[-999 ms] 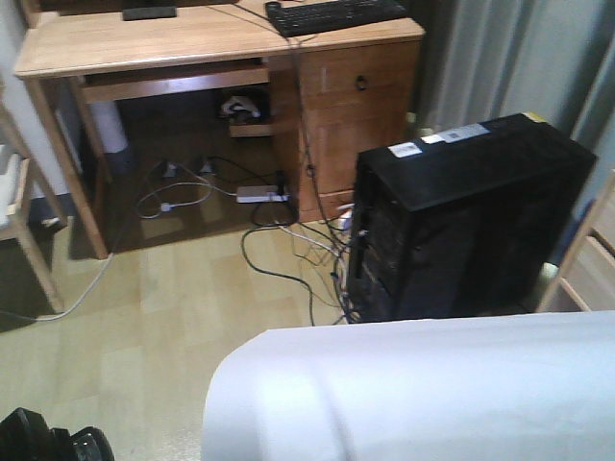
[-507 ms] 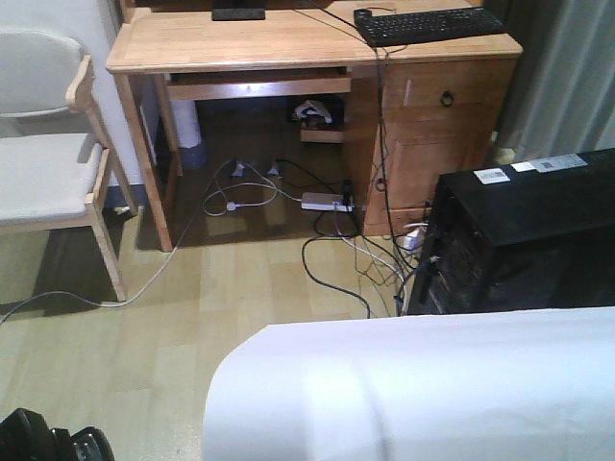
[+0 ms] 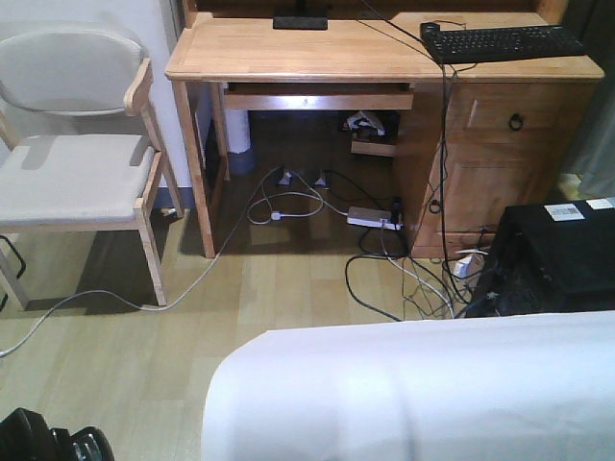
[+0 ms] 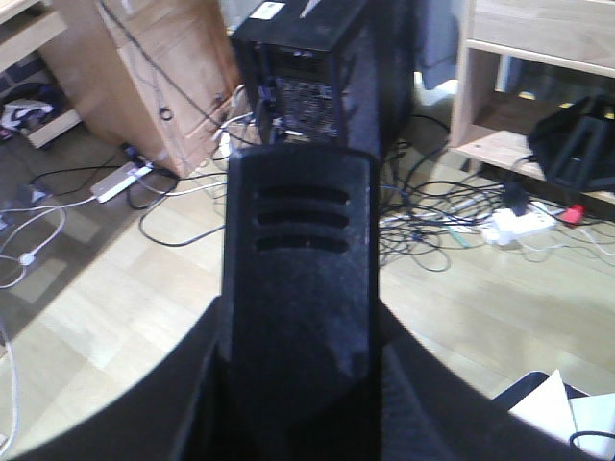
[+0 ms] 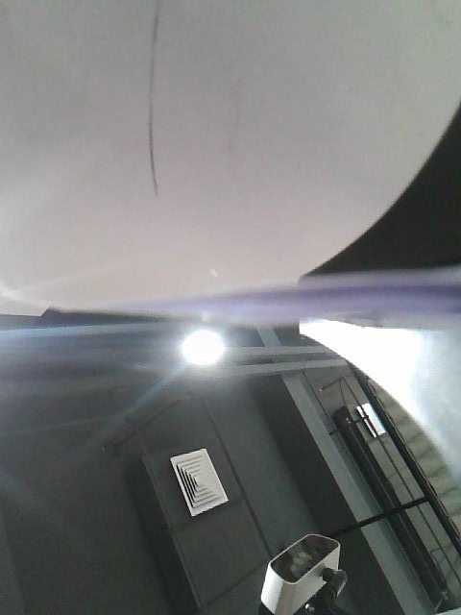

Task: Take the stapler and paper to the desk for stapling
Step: 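Drive the base to the wooden desk holding stapler and paper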

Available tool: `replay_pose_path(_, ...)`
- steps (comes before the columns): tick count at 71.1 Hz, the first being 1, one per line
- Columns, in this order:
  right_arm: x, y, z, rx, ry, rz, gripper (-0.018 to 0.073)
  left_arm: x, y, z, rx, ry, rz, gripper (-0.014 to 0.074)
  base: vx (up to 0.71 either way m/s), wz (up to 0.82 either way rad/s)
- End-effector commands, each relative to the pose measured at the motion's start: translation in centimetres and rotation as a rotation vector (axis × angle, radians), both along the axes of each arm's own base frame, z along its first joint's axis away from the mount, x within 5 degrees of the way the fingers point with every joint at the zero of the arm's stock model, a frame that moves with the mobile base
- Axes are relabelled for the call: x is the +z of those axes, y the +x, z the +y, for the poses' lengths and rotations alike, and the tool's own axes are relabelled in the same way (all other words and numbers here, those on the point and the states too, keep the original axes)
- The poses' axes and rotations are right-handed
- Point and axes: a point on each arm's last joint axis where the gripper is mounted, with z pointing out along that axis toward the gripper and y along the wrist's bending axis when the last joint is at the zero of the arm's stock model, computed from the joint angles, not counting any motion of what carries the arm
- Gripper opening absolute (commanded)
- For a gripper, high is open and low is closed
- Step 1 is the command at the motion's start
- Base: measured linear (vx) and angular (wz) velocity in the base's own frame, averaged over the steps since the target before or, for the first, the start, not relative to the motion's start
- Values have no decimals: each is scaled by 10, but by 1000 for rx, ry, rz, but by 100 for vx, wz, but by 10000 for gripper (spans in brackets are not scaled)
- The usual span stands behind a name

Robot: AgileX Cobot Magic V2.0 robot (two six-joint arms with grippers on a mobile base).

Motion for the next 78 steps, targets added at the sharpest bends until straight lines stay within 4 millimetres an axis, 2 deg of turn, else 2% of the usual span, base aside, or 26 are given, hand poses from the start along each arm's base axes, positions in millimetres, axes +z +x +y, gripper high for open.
replay_pose_path(1,2,-1,-1,11,21,-27,-8,17,4,-2,31,-103,-62,-6,16,11)
replay_pose_path(78,2,-1,-1,11,21,-27,-8,17,4,-2,31,-103,-62,-6,24,-2)
